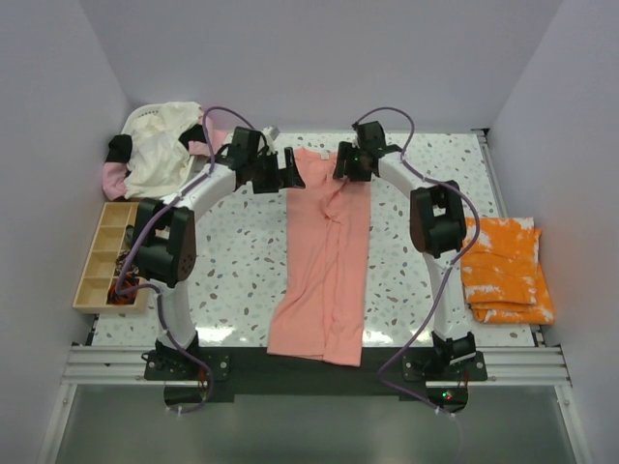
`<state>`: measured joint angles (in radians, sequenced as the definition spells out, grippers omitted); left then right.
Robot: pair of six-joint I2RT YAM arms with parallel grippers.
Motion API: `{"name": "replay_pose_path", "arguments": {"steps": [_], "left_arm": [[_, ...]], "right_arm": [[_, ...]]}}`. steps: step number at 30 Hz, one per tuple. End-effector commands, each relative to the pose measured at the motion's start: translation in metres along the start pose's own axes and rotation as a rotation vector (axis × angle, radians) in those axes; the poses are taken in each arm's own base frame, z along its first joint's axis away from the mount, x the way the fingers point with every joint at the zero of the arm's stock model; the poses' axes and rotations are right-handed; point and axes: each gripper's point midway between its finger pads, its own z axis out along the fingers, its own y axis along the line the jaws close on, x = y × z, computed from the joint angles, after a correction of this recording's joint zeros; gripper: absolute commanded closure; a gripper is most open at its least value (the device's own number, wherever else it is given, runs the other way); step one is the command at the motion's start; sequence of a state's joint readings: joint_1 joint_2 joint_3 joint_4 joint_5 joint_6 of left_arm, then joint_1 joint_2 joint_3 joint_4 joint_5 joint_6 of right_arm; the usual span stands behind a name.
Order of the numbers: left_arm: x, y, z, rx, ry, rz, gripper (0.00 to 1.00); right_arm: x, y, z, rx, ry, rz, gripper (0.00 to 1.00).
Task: Fold and stack the t-shirts
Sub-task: Rotate the tshirt 90 degrees
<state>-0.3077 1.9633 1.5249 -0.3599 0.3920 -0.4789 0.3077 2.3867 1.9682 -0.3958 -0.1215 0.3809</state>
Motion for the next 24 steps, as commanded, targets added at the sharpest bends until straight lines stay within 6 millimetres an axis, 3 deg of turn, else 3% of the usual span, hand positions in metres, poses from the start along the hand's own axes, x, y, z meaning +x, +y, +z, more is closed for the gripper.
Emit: {"name": "replay_pose_path", "arguments": {"steps": [1, 8, 16, 21, 24], "left_arm": [[-0.013, -0.01, -0.01, 0.044, -0.045, 0.016, 0.0], [-0.012, -0.009, -0.009, 0.041, -0.042, 0.016, 0.0], [-0.012, -0.008, -0.009, 0.039, -0.041, 0.014, 0.0], [-0.013, -0.009, -0.01, 0.041, -0.045, 0.013, 0.0], [-0.013, -0.009, -0.01, 0.037, -0.048, 0.01, 0.0]], "right_arm": [[-0.03, 0.004, -0.027, -0.013, -0.076, -0.013, 0.37], [-0.025, 0.022, -0.022, -0.121, -0.054, -0.004, 0.45], [-0.032, 0.052, -0.027, -0.278, -0.066, 0.004, 0.8], [-0.031, 0.083, -0.039, -0.392, -0.065, -0.043, 0.82], [-0.021, 0.107, -0.043, -0.487, -0.027, -0.078, 0.77]]}}
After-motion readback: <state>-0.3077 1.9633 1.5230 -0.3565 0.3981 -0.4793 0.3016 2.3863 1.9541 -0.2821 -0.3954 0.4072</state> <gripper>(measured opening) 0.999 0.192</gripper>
